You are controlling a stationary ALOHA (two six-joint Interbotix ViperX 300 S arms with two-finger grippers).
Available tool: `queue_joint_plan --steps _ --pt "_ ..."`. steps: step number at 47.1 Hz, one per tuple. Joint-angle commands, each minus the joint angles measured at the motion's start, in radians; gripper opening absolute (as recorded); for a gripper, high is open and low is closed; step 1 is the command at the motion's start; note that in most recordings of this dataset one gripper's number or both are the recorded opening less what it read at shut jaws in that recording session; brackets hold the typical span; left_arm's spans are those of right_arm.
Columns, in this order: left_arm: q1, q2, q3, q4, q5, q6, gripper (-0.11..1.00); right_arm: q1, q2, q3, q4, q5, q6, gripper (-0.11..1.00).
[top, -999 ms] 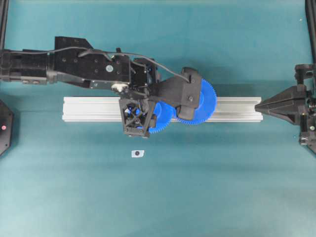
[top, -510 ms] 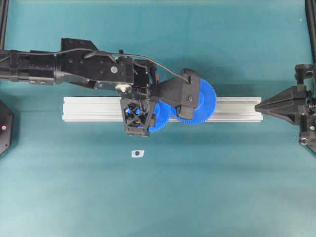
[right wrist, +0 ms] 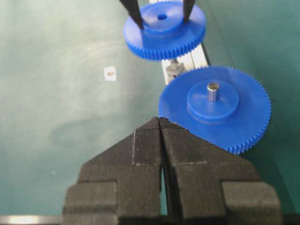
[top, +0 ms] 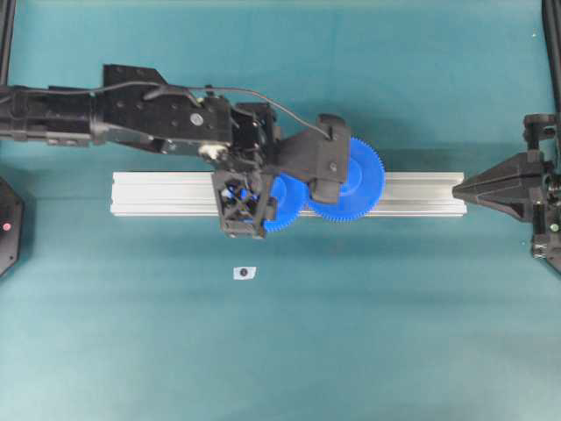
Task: Find the location of the shaft and insert the small gear.
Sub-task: 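Align the gear's bore with the left shaft, meshing with the large gear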
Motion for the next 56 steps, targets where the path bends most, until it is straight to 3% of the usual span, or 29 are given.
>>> queue_joint_plan --steps 1,39,56 --pt "0.028 -0.014 0.009 0.003 0.005 -0.002 0.64 -0.003 0.006 -0.011 0.002 -0.005 0.009 0.0" --pt "0.044 0.031 -0.081 0.003 0.035 0.005 0.64 -0.003 0.003 -0.008 0.002 -0.005 0.009 0.0" --pt "0.044 0.011 -0.037 0.003 0.049 0.002 0.64 -0.002 0.003 -0.008 0.002 -0.005 0.009 0.0"
